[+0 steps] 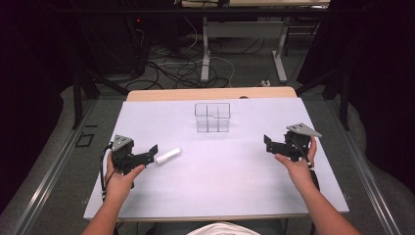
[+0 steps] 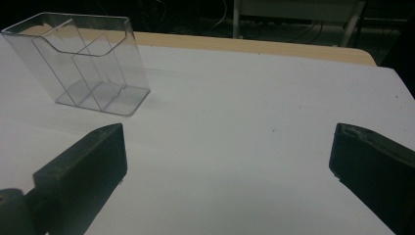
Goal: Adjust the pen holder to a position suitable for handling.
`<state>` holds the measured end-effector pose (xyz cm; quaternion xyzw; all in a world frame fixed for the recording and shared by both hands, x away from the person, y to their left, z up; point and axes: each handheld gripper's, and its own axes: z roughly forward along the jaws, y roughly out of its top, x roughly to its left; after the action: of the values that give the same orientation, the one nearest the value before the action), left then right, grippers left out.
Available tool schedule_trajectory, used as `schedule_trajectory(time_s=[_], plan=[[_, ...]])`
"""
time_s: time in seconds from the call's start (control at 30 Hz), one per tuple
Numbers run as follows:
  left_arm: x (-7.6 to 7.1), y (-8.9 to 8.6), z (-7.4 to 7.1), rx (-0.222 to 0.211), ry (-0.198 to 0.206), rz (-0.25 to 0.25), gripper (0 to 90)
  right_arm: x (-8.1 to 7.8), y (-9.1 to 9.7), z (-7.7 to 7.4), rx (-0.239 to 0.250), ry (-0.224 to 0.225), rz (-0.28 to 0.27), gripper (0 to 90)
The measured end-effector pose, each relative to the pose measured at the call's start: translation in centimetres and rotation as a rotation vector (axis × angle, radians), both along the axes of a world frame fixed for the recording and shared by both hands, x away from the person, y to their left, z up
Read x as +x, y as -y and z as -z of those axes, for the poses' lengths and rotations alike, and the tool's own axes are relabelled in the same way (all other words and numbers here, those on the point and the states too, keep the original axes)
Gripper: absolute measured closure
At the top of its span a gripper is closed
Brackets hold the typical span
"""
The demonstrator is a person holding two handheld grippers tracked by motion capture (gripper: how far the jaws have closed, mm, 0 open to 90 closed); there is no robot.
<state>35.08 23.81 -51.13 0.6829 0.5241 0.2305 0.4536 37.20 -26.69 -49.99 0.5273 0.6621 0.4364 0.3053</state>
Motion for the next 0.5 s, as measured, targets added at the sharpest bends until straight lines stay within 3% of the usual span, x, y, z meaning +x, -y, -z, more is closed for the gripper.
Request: schedule_trajectory(time_s=[0.2, 0.3, 0.5], plan=[[-0.2, -0.1, -0.1, -0.025, -0.003, 0.019, 2.5, 0.8, -1.6, -0.9, -0.024, 0.003, -0.028, 1.1], [-0.1, -0.1, 0.0, -0.024, -0.012, 0.021, 2.5, 1.5, -3.2, -1.9, -0.02, 0.0, -0.034, 1.7], [-0.2, -0.1, 0.1, -0.002, 0.0, 0.018, 2.5, 2.7, -5.6, -2.9, -0.026, -0.025, -0.099, 1.5]])
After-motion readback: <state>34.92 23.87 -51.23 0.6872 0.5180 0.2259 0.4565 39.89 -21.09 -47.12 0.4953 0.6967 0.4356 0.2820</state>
